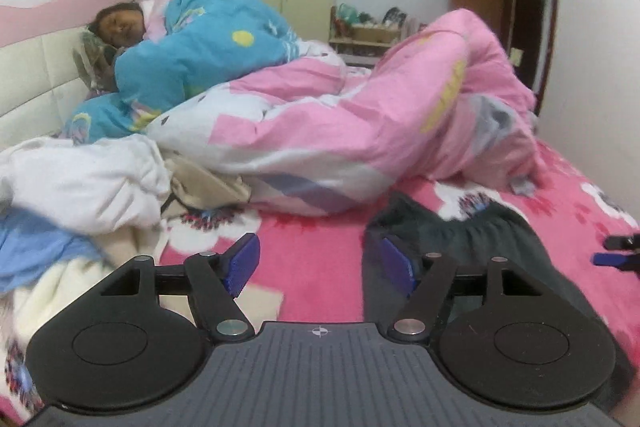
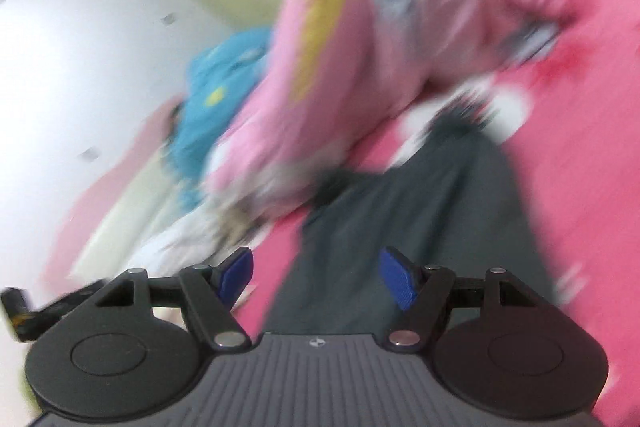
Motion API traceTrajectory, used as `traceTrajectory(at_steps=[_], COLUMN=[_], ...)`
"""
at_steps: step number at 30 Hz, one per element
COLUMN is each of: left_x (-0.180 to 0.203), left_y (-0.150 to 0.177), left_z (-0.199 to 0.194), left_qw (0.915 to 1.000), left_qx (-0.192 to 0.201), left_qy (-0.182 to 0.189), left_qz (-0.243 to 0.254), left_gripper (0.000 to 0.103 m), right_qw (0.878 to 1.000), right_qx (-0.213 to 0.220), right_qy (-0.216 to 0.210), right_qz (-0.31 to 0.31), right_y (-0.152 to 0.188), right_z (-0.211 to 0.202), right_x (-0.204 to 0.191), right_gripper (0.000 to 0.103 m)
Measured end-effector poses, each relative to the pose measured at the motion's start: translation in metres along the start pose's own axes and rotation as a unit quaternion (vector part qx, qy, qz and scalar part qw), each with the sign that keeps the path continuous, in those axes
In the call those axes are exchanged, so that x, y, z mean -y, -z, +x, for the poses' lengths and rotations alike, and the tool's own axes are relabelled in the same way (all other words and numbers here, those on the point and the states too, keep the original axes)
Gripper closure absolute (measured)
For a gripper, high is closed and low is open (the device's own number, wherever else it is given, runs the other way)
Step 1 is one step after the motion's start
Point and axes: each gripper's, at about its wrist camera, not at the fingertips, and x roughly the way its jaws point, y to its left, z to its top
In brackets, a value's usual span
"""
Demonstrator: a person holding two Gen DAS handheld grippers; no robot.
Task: Fold clothes
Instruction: 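Lay the trousers flat on the bed and open both grippers, then smooth the trousers flat with the right tool while the left tool hovers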
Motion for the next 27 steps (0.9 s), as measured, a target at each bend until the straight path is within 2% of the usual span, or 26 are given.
traceTrajectory(at_steps=[2,5,7,8,10,12,17,19,24,27], left_x=[0.005,0.023,0.037,0.044,0.059,0.071,0.094,0.098,0.096,0.090], left_y=[0.033,0.090,0.125,0.141,0.167,0.186,0.212,0.216,0.225,0.234], left_z=[-0.017,-0.021,-0.019,-0.019,-0.017,-0.016,-0.011,-0.003,0.010,0.012], left_qw=[0.9999,0.9993,0.9979,0.9965,0.9911,0.9832,0.9602,0.9571,0.9600,0.9636], left_qx=[0.011,0.011,0.005,0.004,0.009,0.016,0.040,0.037,0.023,0.019], left_qy=[0.003,0.008,0.001,-0.002,-0.004,0.005,0.023,0.017,0.020,0.022], left_qz=[0.007,0.034,0.065,0.083,0.132,0.182,0.275,0.287,0.278,0.266], left_gripper=[0.035,0.035,0.035,0.035,0.035,0.035,0.035,0.035,0.035,0.035], right_qw=[0.999,0.993,0.991,0.990,0.989,0.989,0.991,0.990,0.981,0.979], right_qx=[-0.038,-0.098,-0.126,-0.137,-0.145,-0.143,-0.132,-0.132,-0.164,-0.174], right_qy=[-0.031,-0.050,-0.037,-0.024,0.003,0.013,0.028,0.041,0.097,0.103], right_qz=[0.011,0.033,0.038,0.038,0.030,0.024,0.019,0.017,0.022,0.018], right_y=[0.026,0.066,0.092,0.104,0.121,0.129,0.128,0.126,0.135,0.140], right_z=[0.016,0.051,0.073,0.083,0.096,0.101,0.113,0.121,0.144,0.145], right_x=[-0.018,-0.037,-0.043,-0.046,-0.049,-0.052,-0.062,-0.062,-0.055,-0.055], right_gripper=[0.030,0.034,0.035,0.040,0.043,0.051,0.053,0.053,0.052,0.053])
